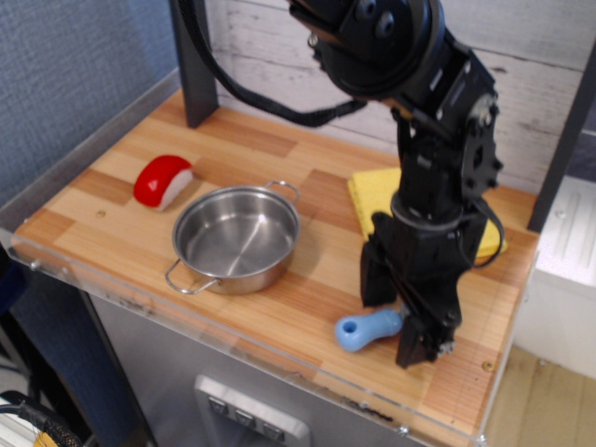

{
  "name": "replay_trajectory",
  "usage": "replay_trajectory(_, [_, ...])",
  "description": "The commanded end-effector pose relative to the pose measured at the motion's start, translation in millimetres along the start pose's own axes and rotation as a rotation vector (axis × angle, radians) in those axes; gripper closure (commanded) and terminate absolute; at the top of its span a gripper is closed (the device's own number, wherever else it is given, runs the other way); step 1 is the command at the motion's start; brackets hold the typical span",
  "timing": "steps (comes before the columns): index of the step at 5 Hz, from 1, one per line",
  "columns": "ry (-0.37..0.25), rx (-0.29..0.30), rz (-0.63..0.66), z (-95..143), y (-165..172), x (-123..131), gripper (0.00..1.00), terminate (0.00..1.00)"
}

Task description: Place the spoon behind the pot and right of the red object.

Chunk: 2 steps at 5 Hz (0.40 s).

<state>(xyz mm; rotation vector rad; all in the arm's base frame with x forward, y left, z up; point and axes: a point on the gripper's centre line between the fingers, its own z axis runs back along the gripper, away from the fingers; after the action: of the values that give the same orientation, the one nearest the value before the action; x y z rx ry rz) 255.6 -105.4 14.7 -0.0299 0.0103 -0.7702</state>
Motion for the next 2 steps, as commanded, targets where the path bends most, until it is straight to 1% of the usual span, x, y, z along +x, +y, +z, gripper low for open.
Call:
replay_trajectory(1, [-0.086,-0.025,0.000,1.5,1.3,8.6,0.00,0.00])
replay_trajectory(2, [-0.093,-0.009,-0.002,0.6,1.7,9.5,1.00,0.00])
